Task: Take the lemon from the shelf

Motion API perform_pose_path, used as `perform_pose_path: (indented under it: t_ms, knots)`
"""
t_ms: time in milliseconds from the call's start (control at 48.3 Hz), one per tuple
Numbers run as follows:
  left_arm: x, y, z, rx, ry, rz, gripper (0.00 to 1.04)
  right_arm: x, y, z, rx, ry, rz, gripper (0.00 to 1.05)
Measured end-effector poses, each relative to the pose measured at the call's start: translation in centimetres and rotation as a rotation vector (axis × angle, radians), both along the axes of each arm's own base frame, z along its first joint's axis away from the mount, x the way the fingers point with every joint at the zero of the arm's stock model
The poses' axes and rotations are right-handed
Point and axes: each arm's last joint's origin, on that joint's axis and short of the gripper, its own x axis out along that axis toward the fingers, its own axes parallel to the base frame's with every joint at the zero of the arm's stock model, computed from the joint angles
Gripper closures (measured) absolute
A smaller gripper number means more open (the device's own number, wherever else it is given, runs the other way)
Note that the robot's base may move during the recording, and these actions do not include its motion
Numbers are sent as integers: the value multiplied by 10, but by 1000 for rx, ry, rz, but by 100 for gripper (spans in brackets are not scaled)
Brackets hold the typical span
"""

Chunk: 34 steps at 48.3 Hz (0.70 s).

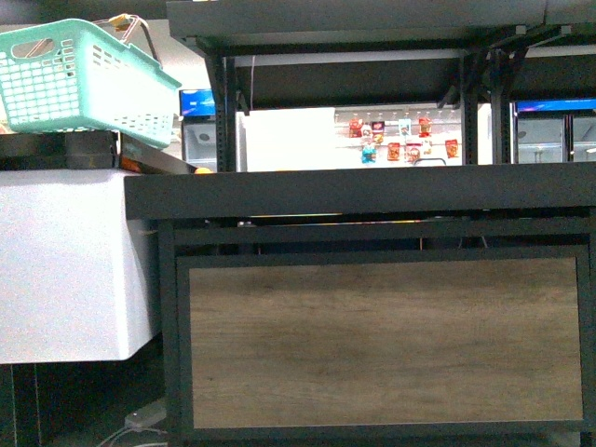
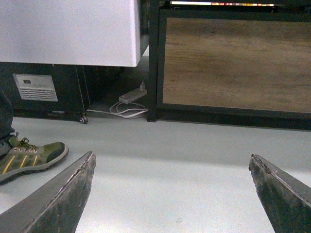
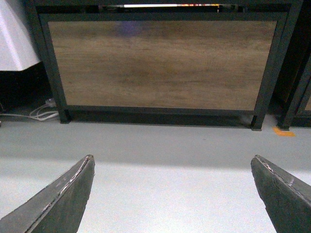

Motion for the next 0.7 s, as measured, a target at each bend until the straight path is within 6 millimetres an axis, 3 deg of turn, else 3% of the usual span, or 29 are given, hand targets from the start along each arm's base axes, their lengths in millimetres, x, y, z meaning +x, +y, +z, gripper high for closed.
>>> perform_pose_path:
  t_ms: [704]
  knots:
    - [0,0,0,0,0,0,8,0,0,0,0,0,0,8]
